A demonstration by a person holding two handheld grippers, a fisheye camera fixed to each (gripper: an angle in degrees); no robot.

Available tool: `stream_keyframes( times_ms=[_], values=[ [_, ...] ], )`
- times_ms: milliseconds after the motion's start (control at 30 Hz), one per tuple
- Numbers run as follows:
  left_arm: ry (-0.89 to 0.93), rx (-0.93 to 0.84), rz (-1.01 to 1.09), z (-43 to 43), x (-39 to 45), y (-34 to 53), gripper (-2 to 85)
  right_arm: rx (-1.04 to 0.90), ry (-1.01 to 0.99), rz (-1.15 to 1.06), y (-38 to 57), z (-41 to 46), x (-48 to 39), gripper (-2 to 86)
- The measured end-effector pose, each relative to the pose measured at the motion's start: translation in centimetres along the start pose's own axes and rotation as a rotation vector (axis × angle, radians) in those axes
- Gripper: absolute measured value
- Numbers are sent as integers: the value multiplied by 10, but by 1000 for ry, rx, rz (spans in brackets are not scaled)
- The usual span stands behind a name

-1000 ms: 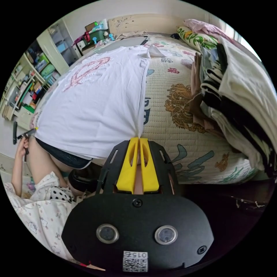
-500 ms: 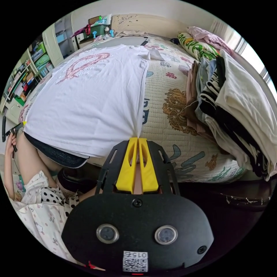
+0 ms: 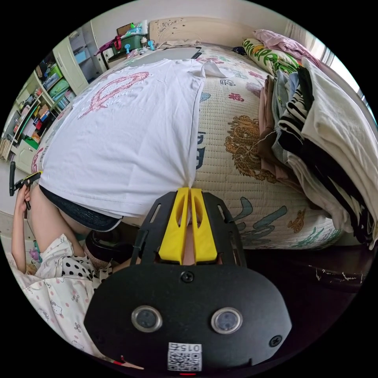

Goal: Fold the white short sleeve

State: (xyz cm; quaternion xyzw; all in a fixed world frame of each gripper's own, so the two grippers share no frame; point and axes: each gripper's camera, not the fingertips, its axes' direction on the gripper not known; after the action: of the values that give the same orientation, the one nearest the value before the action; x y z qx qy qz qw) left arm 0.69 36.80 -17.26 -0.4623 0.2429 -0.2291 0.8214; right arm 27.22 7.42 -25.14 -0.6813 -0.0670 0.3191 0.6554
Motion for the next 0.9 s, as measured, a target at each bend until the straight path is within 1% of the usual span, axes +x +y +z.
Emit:
stream_keyframes(
  times_ms=[200,400,500,567,633,767,900],
  values=[
    [-13,1,16,-6,-1,2,-4,1,-14,18,-6,-19,-1,-2],
    [0,9,-1,-10,-13,2,-7,4,-92,56,-14,-47,13,-3],
    [19,111,-25,-34,-25,13,-8,54,-153,127,-15,-79,27,-5],
    [86,175,-48,-56,-43,24,-8,152,-279,221,-5,-114,47,-6],
    [120,181,-61,-59,-55,25,-8,116,-324,223,-8,-119,52,-6],
    [90,115,-70,-36,-64,12,-7,44,-243,164,-22,-125,33,-4],
    [58,71,-54,-21,-63,5,-5,-7,-208,132,-37,-135,23,-3]
  ],
)
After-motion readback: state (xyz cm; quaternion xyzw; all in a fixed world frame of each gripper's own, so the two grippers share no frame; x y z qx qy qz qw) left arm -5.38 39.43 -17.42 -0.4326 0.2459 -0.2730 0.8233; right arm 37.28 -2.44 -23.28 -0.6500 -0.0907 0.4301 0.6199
